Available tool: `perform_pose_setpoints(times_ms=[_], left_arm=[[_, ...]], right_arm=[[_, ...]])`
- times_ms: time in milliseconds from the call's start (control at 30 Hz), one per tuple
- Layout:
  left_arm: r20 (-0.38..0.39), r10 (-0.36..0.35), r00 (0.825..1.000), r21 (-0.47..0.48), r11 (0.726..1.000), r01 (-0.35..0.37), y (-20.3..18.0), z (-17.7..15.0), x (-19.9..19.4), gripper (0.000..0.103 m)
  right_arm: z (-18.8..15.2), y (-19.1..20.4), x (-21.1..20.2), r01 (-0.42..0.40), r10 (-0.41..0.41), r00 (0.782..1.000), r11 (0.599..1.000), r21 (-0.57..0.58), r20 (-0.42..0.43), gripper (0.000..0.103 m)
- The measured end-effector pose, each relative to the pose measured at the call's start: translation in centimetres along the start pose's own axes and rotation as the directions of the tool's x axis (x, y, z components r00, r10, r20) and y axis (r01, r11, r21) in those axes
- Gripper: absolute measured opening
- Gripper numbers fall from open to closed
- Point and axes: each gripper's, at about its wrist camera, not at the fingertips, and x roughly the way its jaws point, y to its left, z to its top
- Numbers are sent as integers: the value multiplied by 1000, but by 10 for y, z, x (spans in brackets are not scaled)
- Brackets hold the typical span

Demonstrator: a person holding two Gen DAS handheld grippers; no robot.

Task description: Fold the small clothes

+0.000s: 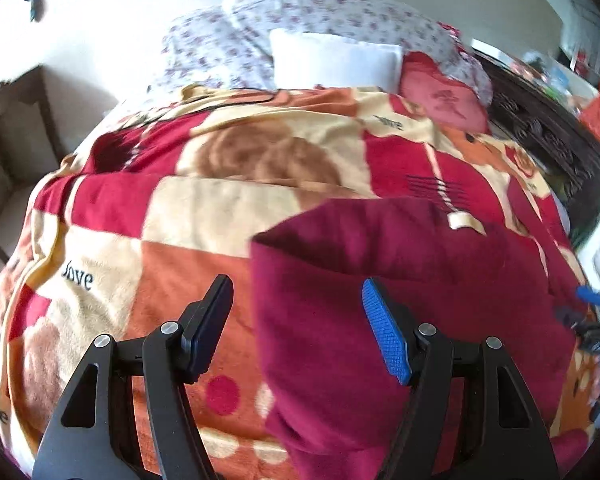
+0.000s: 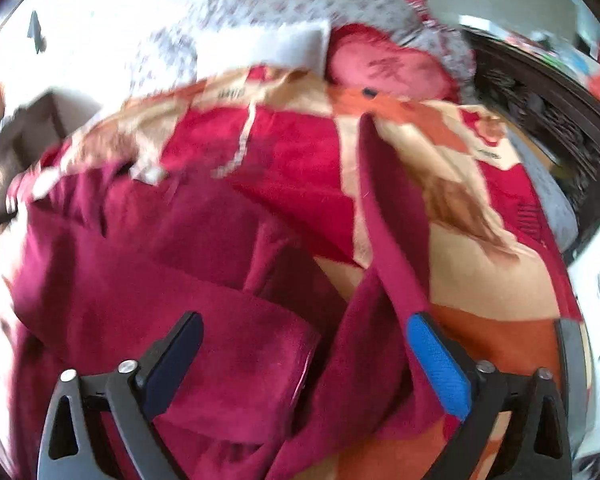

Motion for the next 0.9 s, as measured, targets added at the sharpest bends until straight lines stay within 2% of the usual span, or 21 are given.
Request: perform_pose_setpoints(times_ms=[67,133,200,267,433,600,633,700,733,833,900], left_arm=[[-3,-12,1000,-30,999,11,7,-1,0,68],[-7,-12,1000,-35,999,12,8,-1,2,68],[-12,-8,1000,-27,1000,8,4,-2,4,68],[-13,-8,1000,-26,1000,8,1,-1,6,68],[7,-17,1000,-49,999,17,-2,4,6,68],[13,-22,1000,-56,998,23,0,4,1,68],[12,-19,1000,-52,998,20,1,4,1,68],[4,-18,1000,-46,999,18,1,3,3,68],[0,-18,1000,-47,999,18,1,2,4,68],[-3,-19,1000,-53,998,19,1,0,4,68],[-7,-19,1000,-54,998,18,1,-1,5,68]], right_arm=[[-3,-4,14,-63,64,997,998,7,-48,68],[-8,-10,15,-142,143,989,989,52,-26,59],[-9,-13,6,-140,139,990,989,47,12,40],[-6,-13,-4,-119,117,992,992,36,44,6],[8,-14,-18,-125,123,990,992,23,76,6],[13,-21,-19,-185,180,981,980,79,68,10],[13,-23,-19,-183,177,982,979,88,69,14],[12,-25,-16,-192,187,981,977,91,57,46],[11,-23,-12,-196,193,980,977,80,41,67],[6,-12,1,-185,185,983,983,14,-6,69],[1,-8,8,-189,189,982,982,-11,-24,58]])
